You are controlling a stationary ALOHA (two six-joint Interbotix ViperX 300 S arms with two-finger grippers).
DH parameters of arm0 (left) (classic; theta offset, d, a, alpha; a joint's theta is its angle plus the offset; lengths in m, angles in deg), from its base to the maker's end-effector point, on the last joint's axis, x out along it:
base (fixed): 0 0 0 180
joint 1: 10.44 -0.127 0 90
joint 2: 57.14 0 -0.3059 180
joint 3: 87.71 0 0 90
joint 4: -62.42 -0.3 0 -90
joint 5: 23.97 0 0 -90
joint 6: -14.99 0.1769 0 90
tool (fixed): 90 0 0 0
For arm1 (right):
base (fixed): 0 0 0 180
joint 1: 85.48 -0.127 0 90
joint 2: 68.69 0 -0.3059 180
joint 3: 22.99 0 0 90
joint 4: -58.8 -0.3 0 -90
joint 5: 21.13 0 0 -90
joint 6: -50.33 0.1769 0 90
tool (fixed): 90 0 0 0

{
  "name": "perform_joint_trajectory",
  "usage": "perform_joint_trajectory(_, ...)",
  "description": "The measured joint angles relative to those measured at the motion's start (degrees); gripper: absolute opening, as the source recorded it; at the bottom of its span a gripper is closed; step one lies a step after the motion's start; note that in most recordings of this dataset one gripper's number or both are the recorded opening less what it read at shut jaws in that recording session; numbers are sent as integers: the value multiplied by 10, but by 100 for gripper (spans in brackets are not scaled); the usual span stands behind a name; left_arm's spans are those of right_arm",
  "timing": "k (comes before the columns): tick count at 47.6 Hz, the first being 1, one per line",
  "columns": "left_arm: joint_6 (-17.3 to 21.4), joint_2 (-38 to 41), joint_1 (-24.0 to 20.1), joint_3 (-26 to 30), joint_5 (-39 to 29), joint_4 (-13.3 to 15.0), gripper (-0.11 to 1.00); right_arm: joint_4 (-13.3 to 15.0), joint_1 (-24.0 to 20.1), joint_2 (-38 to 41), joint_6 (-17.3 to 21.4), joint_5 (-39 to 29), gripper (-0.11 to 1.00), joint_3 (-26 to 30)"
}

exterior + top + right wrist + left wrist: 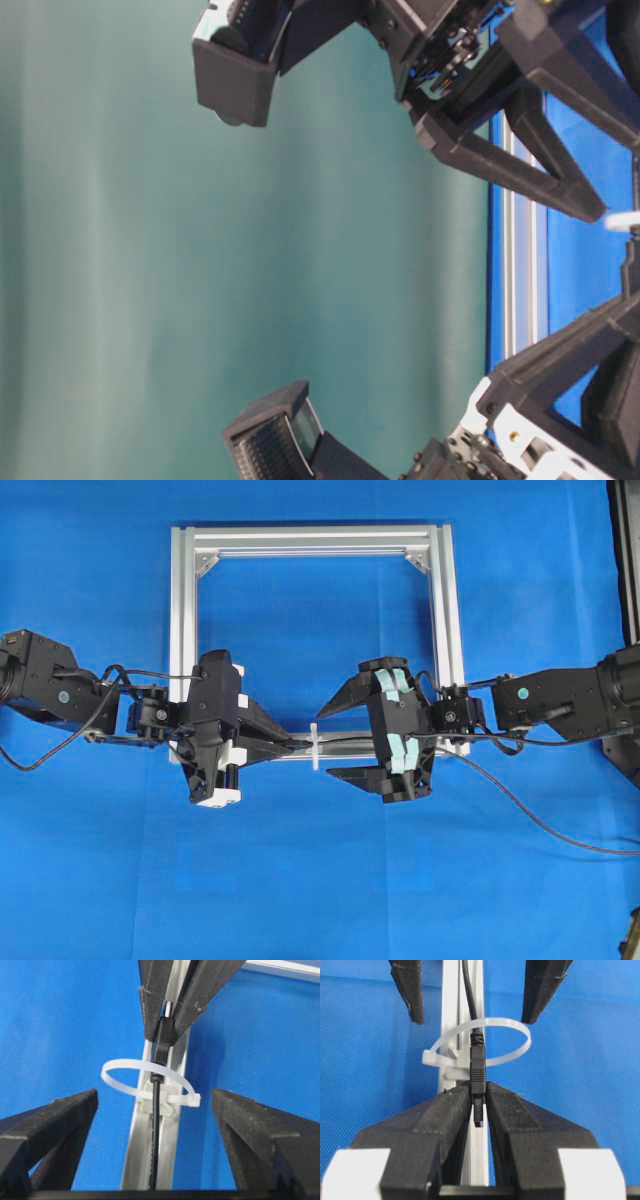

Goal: Insert the wire through the string loop located in the center.
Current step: 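Pull the cable leftward through the loop with the left gripper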

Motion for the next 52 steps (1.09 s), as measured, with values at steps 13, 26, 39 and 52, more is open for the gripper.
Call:
perform_joint_trajectory(13, 1, -5, 1, -11, -1, 0, 8, 0, -1, 0, 0, -1, 91, 0)
perform_joint_trajectory(26, -3, -61, 10, -77, -2, 1, 8, -1, -5, 0, 0, -2, 91, 0)
perform_joint_trajectory(39, -11, -152, 18, -171, -2, 1, 8, -1, -7, 0, 0, -3, 91, 0)
perform_joint_trajectory(52, -12, -250, 27, -259, -11, 0, 8, -1, -10, -2, 0, -13, 91, 0)
